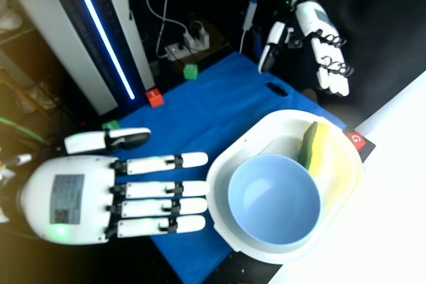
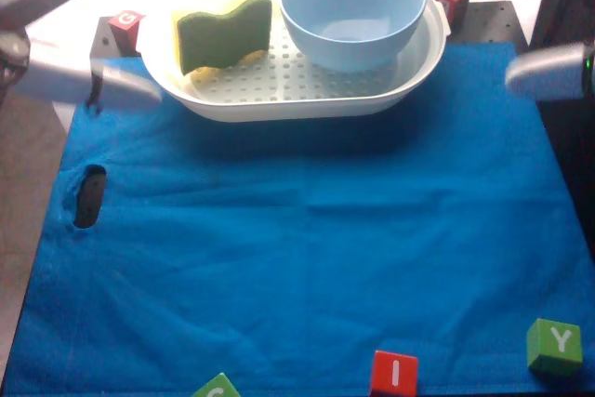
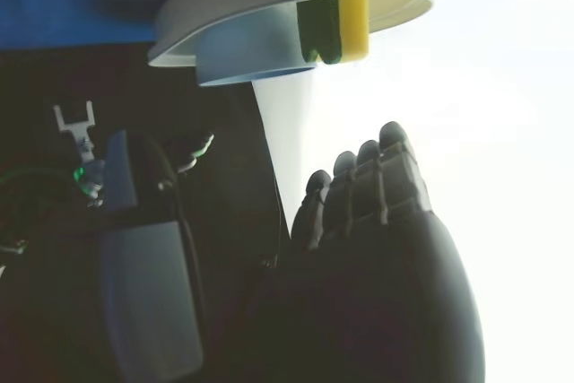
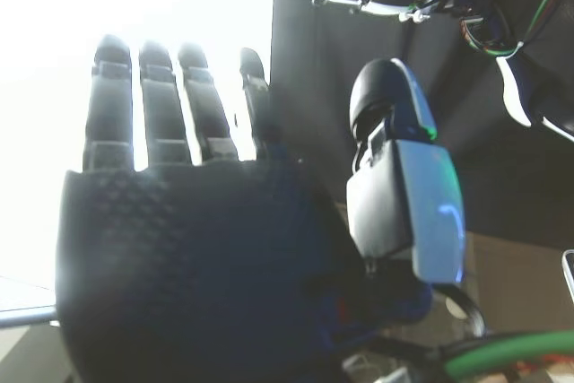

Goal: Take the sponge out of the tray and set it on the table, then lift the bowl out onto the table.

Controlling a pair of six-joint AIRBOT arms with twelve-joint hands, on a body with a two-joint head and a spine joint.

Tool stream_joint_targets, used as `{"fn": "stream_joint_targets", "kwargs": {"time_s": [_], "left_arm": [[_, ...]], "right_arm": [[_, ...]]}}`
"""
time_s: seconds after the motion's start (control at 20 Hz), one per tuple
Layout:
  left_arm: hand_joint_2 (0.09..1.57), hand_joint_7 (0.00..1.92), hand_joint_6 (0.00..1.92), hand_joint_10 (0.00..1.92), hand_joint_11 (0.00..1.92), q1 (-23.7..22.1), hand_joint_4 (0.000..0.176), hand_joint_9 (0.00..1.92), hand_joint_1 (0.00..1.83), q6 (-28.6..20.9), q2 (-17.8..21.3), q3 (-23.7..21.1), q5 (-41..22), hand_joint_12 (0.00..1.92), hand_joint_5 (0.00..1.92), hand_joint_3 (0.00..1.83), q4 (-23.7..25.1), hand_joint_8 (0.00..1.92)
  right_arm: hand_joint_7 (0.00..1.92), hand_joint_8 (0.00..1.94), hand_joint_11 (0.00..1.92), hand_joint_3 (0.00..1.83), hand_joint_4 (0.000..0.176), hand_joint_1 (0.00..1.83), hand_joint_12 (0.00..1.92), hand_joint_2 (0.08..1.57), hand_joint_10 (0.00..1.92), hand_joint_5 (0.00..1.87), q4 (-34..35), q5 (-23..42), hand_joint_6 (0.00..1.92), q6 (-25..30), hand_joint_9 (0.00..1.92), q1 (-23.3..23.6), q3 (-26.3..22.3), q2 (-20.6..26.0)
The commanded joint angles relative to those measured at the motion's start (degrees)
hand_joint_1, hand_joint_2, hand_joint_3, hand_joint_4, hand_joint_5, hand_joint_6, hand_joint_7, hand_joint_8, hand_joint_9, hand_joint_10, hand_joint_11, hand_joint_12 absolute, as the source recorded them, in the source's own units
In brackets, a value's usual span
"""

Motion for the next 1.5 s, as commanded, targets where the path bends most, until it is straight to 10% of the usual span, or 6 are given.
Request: {"fn": "stream_joint_targets", "kwargs": {"time_s": [0.0,0.35,0.8,1.1,1.15,1.45], "left_arm": [[0.98,0.11,0.00,0.00,0.00,-1.5,0.133,0.08,0.82,0.1,-1.0,1.0,-3.5,0.35,0.14,0.00,-1.4,0.00],[0.97,0.24,0.01,0.01,0.00,-10.5,0.147,0.22,0.65,1.7,-8.2,9.2,7.3,0.68,0.25,0.00,1.4,0.01],[1.00,0.57,0.01,0.02,0.00,-11.9,0.000,0.52,0.99,3.7,-18.2,20.1,20.1,0.94,0.56,0.00,1.3,0.01],[1.11,0.92,0.81,0.10,0.04,-11.9,0.151,0.78,1.00,4.4,-21.3,22.6,21.9,1.41,0.92,0.00,1.1,0.02],[1.14,0.90,0.89,0.42,0.06,-11.9,0.000,0.71,1.17,4.4,-21.5,22.6,21.8,1.51,0.91,0.01,0.9,1.05],[1.16,0.82,0.70,1.39,0.00,-14.1,0.000,0.37,1.24,4.4,-22.3,23.2,20.9,1.62,1.01,0.00,1.5,1.45]], "right_arm": [[0.25,0.00,0.00,0.00,0.064,0.67,0.35,1.15,0.00,0.37,3.6,4.7,0.00,0.3,0.17,0.7,-0.1,0.0],[0.27,0.00,0.00,0.00,0.081,0.62,0.41,1.17,0.00,0.36,3.0,3.9,0.00,0.3,0.17,0.7,0.6,-0.6],[0.23,0.00,0.00,0.00,0.056,0.63,0.29,1.18,0.00,0.37,2.5,3.9,0.00,0.3,0.13,0.7,1.5,-1.3],[0.25,0.00,0.00,0.00,0.104,0.58,0.38,1.21,0.00,0.42,2.5,3.9,0.00,0.3,0.14,0.7,1.5,-1.4],[0.26,0.00,0.00,0.00,0.126,0.58,0.39,1.22,0.00,0.43,2.5,3.9,0.00,0.3,0.15,0.7,1.5,-1.4],[0.30,0.00,0.00,0.01,0.112,0.44,0.59,1.26,0.00,0.43,2.5,3.9,0.00,0.3,0.21,0.7,1.5,-1.7]]}}
